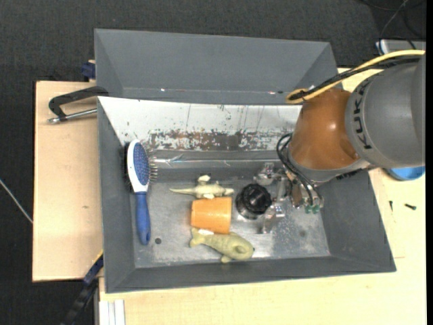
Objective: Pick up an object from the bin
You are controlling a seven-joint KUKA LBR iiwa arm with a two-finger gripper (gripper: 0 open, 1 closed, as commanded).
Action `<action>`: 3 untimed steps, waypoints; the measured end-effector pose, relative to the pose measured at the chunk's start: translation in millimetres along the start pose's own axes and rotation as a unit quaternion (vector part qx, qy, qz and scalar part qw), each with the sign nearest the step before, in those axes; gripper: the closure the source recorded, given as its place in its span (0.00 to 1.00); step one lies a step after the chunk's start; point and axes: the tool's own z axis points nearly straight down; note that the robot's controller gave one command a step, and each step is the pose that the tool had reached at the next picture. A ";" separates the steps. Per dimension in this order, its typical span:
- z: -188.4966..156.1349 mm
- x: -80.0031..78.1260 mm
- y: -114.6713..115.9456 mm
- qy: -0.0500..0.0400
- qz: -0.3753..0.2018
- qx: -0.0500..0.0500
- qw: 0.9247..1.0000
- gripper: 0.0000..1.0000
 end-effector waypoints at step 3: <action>-4.0 -28.0 10.5 0.003 0.032 0.000 0.999 0.00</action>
Offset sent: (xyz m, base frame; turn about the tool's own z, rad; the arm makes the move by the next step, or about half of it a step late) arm 0.0161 0.0216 0.0300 -0.0870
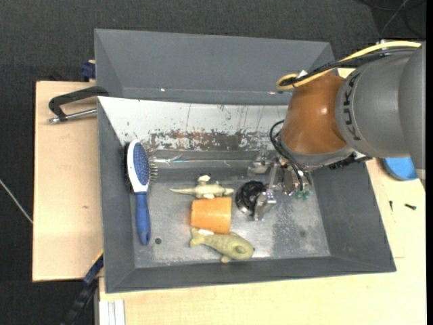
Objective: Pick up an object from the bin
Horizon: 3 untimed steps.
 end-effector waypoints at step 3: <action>-40.6 -24.9 9.2 -0.005 -0.024 0.000 1.000 1.00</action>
Offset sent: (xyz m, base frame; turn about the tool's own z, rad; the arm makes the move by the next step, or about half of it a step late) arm 0.0192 0.0079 -0.0041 -0.0481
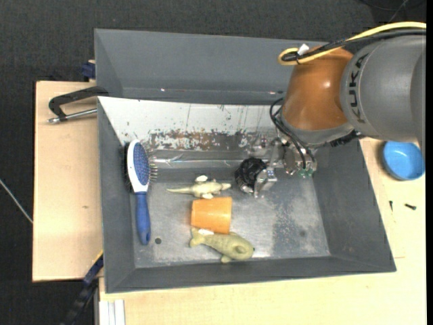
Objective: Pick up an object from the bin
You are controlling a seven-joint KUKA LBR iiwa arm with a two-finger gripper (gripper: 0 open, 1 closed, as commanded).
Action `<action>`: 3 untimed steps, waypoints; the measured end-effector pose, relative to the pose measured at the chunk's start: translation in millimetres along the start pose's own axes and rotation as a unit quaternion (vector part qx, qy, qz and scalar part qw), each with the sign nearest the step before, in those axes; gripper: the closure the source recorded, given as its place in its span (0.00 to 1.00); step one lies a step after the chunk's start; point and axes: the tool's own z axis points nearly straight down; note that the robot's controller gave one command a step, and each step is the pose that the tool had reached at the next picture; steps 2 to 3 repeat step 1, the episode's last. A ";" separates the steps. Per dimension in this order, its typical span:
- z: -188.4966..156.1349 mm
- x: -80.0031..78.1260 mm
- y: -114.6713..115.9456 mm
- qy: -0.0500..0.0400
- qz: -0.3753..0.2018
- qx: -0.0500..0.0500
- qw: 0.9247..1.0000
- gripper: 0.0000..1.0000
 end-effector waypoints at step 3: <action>-24.6 -2.3 0.4 0.001 0.000 0.000 1.000 1.00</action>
Offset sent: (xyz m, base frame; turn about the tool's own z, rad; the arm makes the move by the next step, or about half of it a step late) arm 0.0000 0.0000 0.0218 0.0000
